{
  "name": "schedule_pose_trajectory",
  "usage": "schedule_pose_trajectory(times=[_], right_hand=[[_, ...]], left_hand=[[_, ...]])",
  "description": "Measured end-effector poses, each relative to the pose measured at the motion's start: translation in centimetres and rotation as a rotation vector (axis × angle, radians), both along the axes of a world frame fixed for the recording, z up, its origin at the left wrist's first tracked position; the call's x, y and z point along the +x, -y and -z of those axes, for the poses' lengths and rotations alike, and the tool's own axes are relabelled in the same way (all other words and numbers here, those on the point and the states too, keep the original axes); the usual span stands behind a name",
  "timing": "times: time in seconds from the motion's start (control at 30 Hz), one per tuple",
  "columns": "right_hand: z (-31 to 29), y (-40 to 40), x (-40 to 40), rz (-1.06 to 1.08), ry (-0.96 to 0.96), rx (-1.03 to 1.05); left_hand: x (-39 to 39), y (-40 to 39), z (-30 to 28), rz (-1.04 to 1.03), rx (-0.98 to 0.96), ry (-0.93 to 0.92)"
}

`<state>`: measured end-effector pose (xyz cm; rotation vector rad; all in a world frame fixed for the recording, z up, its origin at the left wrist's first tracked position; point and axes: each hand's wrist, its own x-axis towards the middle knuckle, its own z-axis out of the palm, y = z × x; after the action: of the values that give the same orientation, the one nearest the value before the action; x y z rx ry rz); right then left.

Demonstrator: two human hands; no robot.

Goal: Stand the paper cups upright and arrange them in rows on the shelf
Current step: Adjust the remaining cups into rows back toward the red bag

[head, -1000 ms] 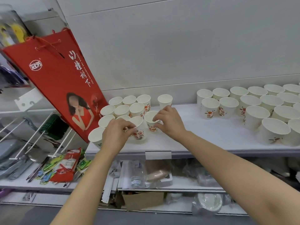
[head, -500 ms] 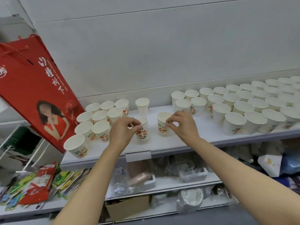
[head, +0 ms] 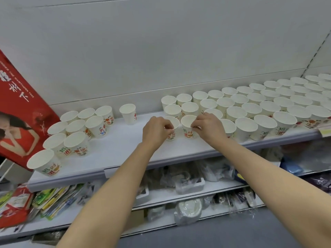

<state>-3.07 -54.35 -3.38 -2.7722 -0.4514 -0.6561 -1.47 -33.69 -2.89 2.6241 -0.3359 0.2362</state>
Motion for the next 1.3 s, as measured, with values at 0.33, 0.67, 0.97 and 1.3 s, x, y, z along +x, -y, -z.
schedule_pose_trajectory(times=[0.33,0.67,0.97,1.3], right_hand=[[-0.1,0.1,0.9,-0.057,-0.006,-0.05],[-0.5,2.2,1.7,0.032,-0.02,-0.018],[0.1,1.8,2.0,0.0,0.015,0.014],[0.1,-0.4,2.3,-0.098,0.177,0.029]], left_hand=[[-0.3,-0.4,0.3,-0.03,0.038,0.024],[1.0,2.8,0.2,-0.052,0.048,0.027],[0.9,2.8,0.3,-0.064,0.085,0.053],[-1.4,-2.3,0.5,-0.139,0.141,0.109]])
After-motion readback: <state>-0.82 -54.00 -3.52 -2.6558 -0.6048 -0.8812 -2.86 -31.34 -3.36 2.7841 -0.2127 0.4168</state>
